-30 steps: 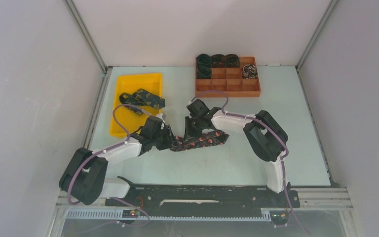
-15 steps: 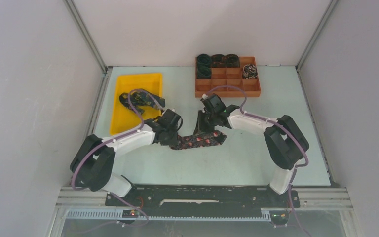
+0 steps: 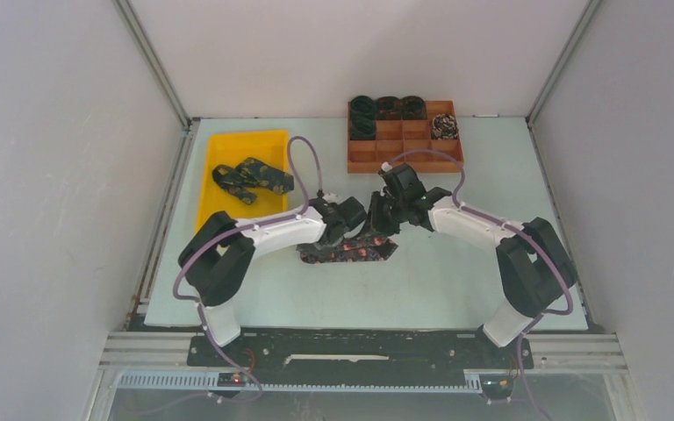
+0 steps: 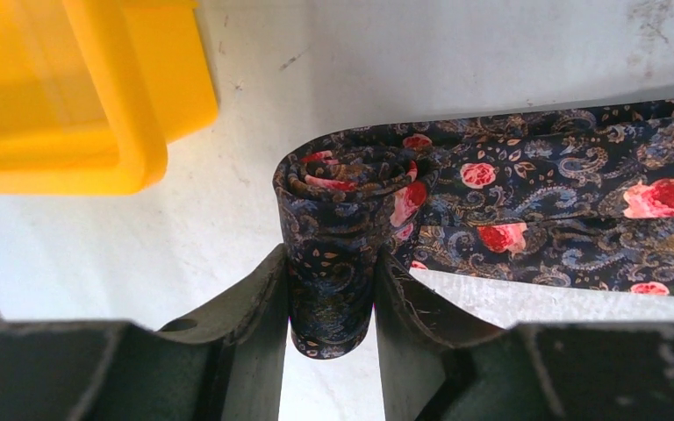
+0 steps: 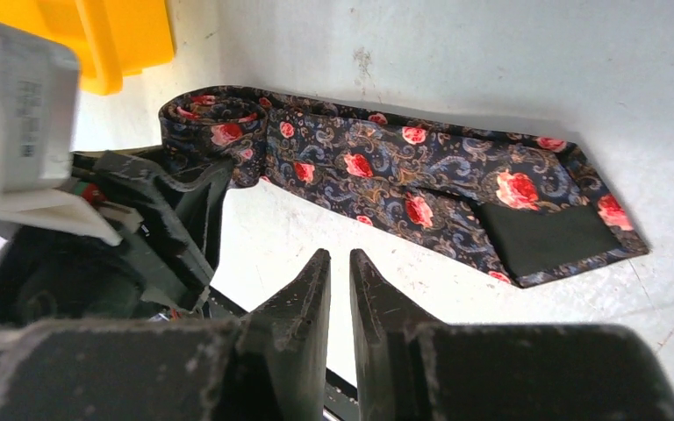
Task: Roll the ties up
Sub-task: Roll the tie at the center of the board.
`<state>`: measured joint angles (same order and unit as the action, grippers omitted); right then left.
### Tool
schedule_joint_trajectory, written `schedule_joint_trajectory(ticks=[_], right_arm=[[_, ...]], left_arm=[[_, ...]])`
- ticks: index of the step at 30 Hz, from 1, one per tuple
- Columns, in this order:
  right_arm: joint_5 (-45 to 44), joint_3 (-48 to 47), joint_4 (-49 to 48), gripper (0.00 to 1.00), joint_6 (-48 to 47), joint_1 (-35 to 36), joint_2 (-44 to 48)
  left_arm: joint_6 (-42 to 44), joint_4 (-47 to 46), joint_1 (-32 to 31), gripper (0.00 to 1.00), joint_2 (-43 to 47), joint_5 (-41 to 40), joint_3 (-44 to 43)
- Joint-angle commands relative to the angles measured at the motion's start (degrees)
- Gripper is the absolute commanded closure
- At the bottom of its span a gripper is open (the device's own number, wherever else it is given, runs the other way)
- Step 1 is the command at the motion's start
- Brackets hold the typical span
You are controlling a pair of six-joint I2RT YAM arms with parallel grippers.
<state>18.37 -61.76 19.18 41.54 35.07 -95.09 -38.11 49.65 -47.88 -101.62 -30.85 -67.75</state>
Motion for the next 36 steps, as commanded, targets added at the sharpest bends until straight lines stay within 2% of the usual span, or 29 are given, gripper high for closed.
schedule_joint_trajectory(ticks=[1,8,19,28,36], right_arm=[[0.4,1.0,0.0,0.83,-1.3,-1.3,4.2],[0.3,3.1,1.5,0.83,-1.9,-3.4,8.1],[-0.4,5.6,3.8,0.82,-2.8,-5.7,13.9],[-0.4,5.6,4.7,0.82,-2.7,-6.8,16.5],[-0.4,5.5,3.9,0.82,-1.9,-6.8,16.7]], left_arm=[[-3.2,9.1,-1.9,0.59,-4.4,-8.8,-5.0],[-5.9,15.6,-5.7,0.58,-12.2,-12.4,-13.8],[-6.5,16.9,-8.7,0.51,-19.9,-9.7,-20.7],[-5.3,13.8,-8.8,0.38,-17.2,-6.6,-19.9],[-4.3,11.9,-8.8,0.32,-12.3,-4.9,-17.6]])
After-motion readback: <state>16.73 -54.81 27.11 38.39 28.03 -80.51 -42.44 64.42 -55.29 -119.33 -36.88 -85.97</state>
